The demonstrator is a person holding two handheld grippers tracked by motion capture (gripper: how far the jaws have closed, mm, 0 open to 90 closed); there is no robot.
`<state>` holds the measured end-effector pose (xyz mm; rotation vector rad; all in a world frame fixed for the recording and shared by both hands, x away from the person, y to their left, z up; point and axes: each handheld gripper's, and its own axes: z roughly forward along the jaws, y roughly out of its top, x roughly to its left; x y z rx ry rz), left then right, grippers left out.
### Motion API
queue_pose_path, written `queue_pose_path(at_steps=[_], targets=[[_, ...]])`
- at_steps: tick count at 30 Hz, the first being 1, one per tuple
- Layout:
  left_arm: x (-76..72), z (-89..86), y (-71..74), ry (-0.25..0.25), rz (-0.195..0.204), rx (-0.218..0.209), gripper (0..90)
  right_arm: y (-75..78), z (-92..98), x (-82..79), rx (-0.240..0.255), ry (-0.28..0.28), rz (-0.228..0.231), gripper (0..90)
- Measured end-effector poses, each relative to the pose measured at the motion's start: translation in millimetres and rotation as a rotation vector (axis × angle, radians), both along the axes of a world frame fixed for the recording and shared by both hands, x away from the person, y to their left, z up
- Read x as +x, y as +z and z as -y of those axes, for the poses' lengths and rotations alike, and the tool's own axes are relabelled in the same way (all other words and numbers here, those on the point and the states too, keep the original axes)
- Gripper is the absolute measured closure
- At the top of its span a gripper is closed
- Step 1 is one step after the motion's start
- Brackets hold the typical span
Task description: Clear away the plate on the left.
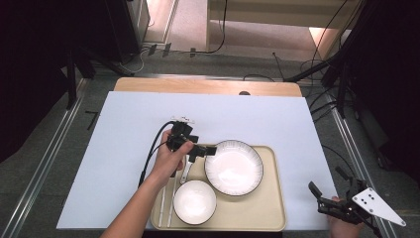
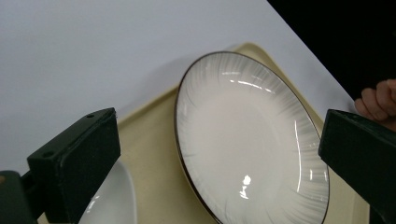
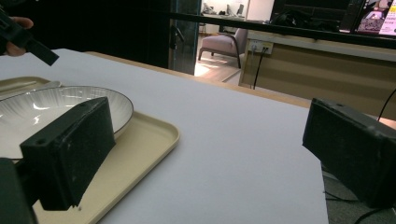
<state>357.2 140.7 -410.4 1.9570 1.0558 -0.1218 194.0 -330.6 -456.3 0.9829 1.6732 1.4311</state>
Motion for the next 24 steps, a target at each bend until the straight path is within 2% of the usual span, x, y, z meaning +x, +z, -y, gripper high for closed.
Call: queue_pose_path(at_steps=[1,3,8,11,24], targets=[[-1.1,-3.0,1.2,0.012,0.004,-0.021,0.0,-0.1,0.0,0.1,-0.002,0.000,0.000,2.5],[-2.8,-9.0,3.6,0.032,0.020,-0.035,0.0,-0.1,0.0,0.2,-0.002,-0.001,-0.001,2.4],[-7.5,-20.5,7.4,0.049,0.061,-0.040,0.0,-0.1,0.4,-0.2,-0.001,-0.002,-0.001,2.5],[-10.3,-25.5,9.2,0.069,0.100,-0.033,0.0,-0.2,0.2,-0.2,-0.003,-0.001,-0.002,2.5],[-16.8,-39.6,14.2,0.106,0.140,-0.039,0.0,-0.7,1.5,-1.3,-0.003,-0.002,-0.002,2.5]])
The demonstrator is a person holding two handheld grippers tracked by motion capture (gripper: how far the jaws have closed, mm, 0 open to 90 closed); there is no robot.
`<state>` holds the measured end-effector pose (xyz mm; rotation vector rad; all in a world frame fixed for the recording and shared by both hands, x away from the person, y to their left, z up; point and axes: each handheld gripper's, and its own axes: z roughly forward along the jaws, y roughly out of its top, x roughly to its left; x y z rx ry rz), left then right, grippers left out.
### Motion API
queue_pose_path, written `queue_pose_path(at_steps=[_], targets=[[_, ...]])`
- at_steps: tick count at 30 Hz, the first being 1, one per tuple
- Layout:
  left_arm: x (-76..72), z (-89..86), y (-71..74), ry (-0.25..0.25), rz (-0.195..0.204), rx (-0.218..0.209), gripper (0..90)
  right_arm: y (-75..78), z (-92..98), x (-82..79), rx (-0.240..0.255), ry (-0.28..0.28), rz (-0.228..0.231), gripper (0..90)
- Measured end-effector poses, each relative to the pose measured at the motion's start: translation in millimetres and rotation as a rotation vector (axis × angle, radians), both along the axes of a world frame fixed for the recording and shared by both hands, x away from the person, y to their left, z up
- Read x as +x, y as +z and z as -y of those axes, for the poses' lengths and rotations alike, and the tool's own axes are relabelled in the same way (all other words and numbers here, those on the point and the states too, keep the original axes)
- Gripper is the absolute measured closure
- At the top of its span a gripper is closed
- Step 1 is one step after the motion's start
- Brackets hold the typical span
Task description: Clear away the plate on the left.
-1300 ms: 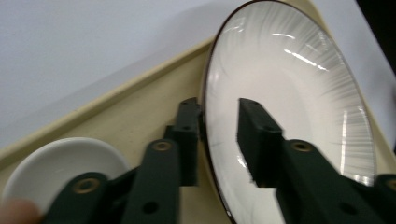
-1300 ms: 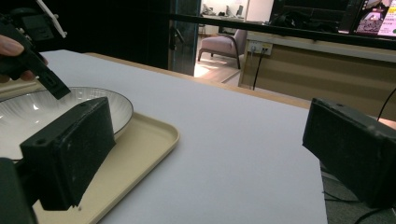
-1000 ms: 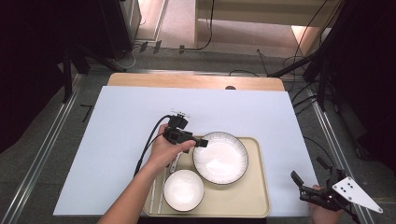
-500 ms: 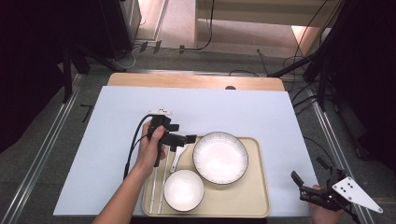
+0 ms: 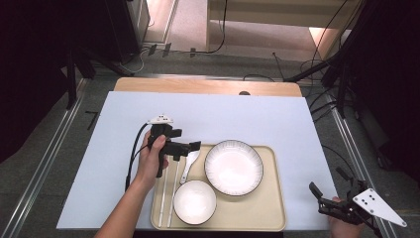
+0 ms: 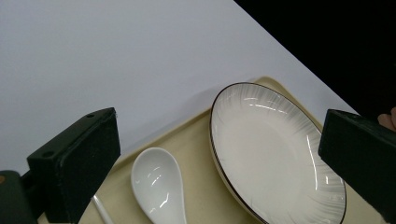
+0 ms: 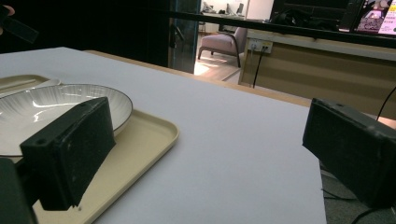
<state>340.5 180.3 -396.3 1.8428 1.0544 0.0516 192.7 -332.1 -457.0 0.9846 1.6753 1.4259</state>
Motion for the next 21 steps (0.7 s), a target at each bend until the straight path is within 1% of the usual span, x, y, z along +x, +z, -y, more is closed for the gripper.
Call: queue_pose_path(at_steps=[5,6,12,14,16,21], targets=[[-3.4,-8.3,1.5,0.013,0.010,-0.008,0.0,1.1,0.7,-2.1,-0.002,-0.004,0.002,2.5],[-4.3,-10.1,1.9,0.015,0.015,-0.003,0.0,1.2,0.8,-2.6,-0.002,-0.006,0.003,2.4],[-10.5,-21.7,3.8,0.047,0.035,-0.011,0.0,1.1,2.3,-2.5,0.005,-0.012,0.004,2.5],[-12.0,-27.0,4.4,0.052,0.037,-0.015,0.0,0.8,2.0,-2.3,0.004,-0.010,0.001,2.5],[-14.3,-33.4,5.0,0.069,0.047,-0.008,0.0,0.8,1.6,-2.4,0.003,-0.007,0.001,2.5],[-20.6,-50.5,4.1,0.107,0.059,-0.018,0.0,0.4,2.3,-1.9,0.003,-0.008,0.002,2.5]])
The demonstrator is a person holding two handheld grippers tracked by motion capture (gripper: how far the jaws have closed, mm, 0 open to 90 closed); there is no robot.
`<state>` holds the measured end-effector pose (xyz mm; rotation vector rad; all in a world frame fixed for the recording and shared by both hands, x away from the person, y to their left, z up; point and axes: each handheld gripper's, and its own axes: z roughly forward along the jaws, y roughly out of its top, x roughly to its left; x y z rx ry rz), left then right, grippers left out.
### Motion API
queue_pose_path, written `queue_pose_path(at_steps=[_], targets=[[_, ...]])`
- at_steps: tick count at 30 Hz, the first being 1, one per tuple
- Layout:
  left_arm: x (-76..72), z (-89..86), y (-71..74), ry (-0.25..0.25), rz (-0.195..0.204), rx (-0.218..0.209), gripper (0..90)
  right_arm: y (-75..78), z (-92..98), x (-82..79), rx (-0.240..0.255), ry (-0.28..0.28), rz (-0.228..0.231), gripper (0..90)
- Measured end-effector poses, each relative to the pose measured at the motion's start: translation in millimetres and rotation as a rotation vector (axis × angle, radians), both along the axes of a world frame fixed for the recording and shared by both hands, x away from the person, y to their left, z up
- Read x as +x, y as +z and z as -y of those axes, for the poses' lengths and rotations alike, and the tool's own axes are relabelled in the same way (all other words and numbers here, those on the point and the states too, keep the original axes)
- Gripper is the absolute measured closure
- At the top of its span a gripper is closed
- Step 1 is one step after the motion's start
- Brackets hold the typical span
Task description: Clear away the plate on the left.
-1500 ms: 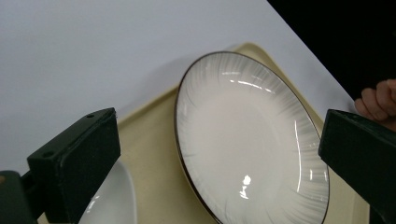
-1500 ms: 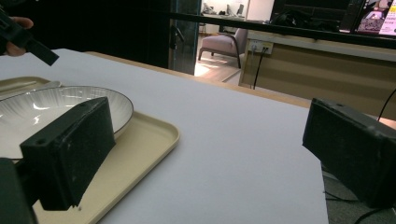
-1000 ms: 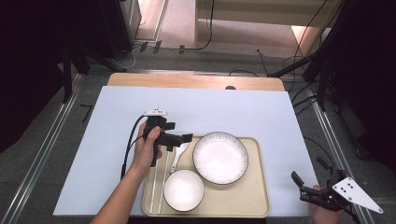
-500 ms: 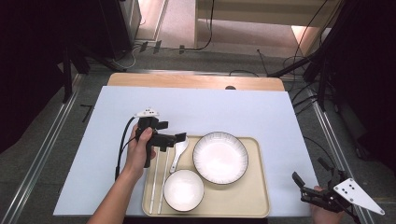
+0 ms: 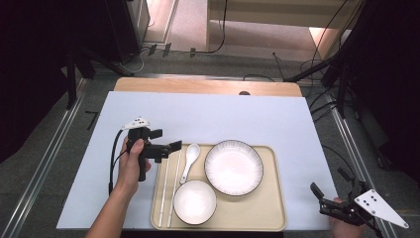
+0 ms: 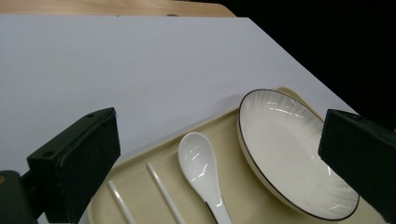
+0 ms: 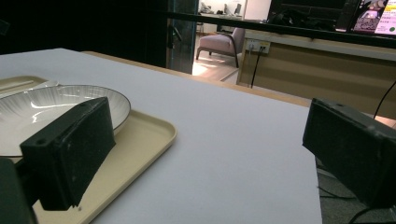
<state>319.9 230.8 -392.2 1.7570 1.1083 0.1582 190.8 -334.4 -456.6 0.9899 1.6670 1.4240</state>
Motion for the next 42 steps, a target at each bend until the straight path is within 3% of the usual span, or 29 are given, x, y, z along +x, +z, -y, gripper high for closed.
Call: queue_pose_path(at_steps=[28,36,42], targets=[[-32.7,-54.7,-12.7,0.104,0.042,0.017,0.0,0.6,-2.0,0.4,-0.007,0.004,-0.003,2.4],[-44.9,-72.3,-13.7,0.151,0.077,0.023,0.0,0.4,-2.2,0.4,-0.002,0.005,-0.006,2.4],[-52.4,-80.1,-14.3,0.158,0.095,0.039,0.0,0.2,-3.0,0.5,-0.003,0.006,-0.008,2.5]])
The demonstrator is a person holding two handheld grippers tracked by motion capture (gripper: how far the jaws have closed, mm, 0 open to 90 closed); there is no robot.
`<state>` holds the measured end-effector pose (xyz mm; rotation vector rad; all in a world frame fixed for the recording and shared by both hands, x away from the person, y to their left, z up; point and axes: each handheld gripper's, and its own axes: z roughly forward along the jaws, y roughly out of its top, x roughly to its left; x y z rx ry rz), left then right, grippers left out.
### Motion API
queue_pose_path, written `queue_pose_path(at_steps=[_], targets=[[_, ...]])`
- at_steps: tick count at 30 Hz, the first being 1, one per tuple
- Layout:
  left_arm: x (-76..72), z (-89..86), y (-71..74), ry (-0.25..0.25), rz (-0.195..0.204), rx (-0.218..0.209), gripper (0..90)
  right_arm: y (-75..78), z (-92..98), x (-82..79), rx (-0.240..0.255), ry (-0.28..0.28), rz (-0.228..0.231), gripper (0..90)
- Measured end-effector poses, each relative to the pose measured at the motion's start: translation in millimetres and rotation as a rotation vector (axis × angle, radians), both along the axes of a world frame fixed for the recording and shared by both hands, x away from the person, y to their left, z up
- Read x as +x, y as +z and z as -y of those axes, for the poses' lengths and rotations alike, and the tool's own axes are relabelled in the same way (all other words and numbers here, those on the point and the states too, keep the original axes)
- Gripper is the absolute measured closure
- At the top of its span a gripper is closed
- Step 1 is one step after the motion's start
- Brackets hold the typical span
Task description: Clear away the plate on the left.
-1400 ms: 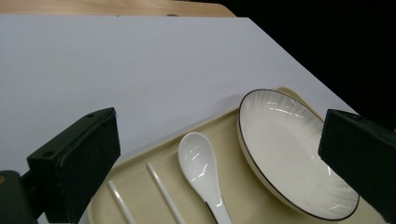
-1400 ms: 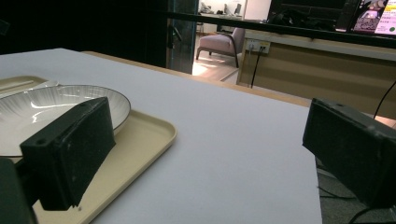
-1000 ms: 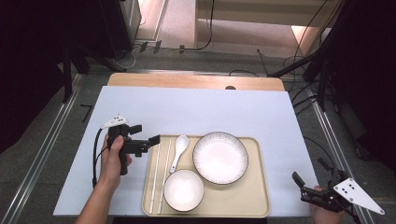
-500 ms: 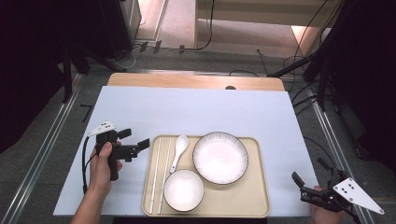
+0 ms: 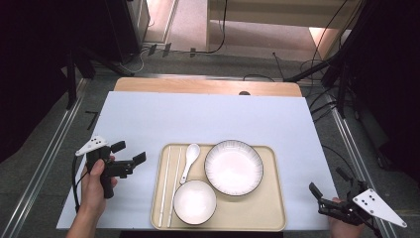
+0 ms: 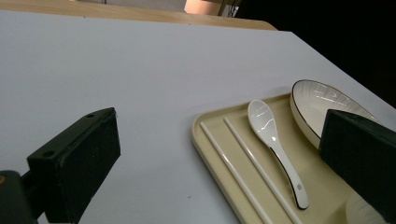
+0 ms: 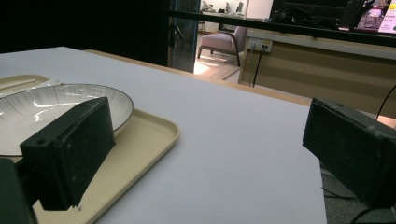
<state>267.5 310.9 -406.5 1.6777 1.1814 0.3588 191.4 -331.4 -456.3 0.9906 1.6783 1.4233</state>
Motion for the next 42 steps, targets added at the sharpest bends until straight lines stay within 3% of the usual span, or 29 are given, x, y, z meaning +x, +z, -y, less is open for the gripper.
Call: queue_pose_path(at_steps=[3,11,29,37,42], targets=[[-3.8,-3.1,-1.8,0.011,0.010,0.018,0.0,0.1,0.1,-0.2,-0.001,0.000,0.000,2.5],[-14.8,-19.1,-5.6,0.037,0.017,0.017,0.0,-0.3,0.9,0.2,0.003,-0.002,0.001,2.4],[-44.9,-42.8,-22.6,0.115,0.091,0.061,0.0,-0.7,0.9,0.1,-0.001,-0.004,-0.002,2.5],[-62.6,-56.2,-34.6,0.138,0.119,0.060,0.0,-1.6,1.5,1.0,-0.004,-0.003,-0.005,2.5],[-64.3,-59.1,-37.2,0.162,0.133,0.047,0.0,-2.2,1.0,1.6,-0.006,0.000,-0.007,2.5]])
